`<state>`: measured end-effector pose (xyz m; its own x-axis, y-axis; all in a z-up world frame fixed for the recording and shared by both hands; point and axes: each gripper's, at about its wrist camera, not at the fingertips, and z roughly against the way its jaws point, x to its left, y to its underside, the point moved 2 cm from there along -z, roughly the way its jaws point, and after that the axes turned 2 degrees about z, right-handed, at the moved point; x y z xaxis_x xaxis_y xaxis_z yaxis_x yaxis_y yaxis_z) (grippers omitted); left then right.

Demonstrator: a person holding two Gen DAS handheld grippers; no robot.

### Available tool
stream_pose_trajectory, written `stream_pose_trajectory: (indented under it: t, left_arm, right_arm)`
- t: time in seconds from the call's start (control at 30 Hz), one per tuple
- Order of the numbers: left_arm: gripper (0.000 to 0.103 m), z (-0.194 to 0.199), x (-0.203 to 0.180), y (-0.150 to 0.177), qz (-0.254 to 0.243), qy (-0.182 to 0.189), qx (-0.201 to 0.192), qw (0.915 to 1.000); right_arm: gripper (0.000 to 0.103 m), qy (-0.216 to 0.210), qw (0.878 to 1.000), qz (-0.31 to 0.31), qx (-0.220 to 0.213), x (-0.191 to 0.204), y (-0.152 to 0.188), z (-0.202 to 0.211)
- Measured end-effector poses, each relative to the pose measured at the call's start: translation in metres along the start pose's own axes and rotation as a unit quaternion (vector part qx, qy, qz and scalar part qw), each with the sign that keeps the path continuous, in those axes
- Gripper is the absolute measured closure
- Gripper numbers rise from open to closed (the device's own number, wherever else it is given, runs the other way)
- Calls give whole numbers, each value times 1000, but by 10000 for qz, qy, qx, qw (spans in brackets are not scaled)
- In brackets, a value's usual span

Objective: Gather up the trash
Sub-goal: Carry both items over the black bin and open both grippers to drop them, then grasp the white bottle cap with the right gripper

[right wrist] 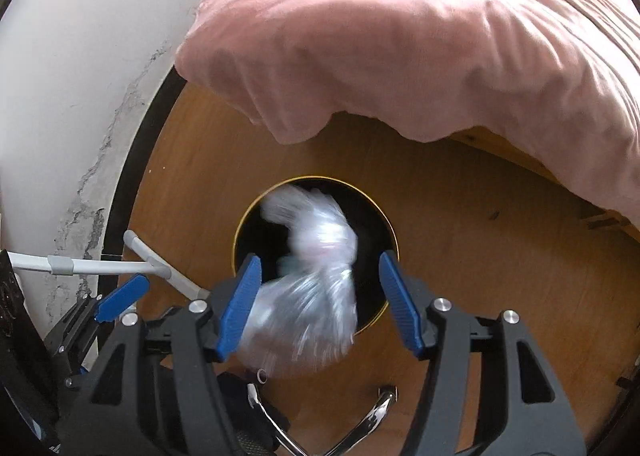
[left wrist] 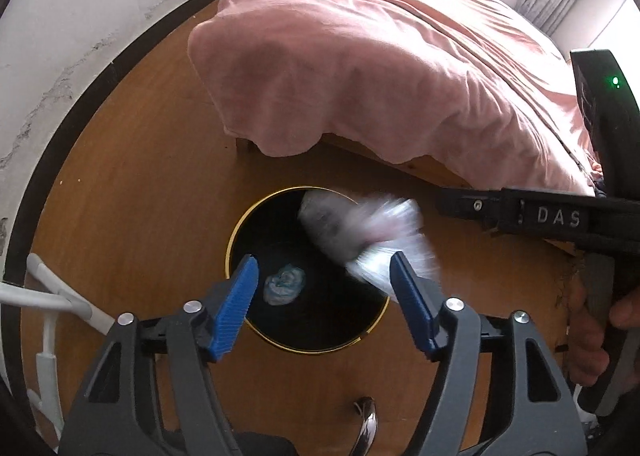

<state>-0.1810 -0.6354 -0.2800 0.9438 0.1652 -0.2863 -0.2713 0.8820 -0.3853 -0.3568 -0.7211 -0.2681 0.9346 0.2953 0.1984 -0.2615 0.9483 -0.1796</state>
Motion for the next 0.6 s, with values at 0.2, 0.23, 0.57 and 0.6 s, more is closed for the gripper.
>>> stream_pose_trajectory:
  t: [0.2, 0.23, 0.57, 0.6]
  left_arm:
    - [27, 48, -4, 1, -39, -46, -248, 9997]
    - [23, 63, -6, 1, -50, -90, -347, 9993]
    - [10, 277, 31, 58, 259, -921, -1671, 9813]
    - [10, 301, 48, 72, 442, -1166, -1797, 9758]
  right_arm:
    - [43, -37, 9992, 141, -369, 13, -4, 38]
    - [43, -45, 9983, 266, -518, 21, -4, 52]
    - [25, -930, 9532, 2047, -2021, 176, 41, 202]
    - [25, -1093, 9458, 2288, -2028, 199, 48, 208]
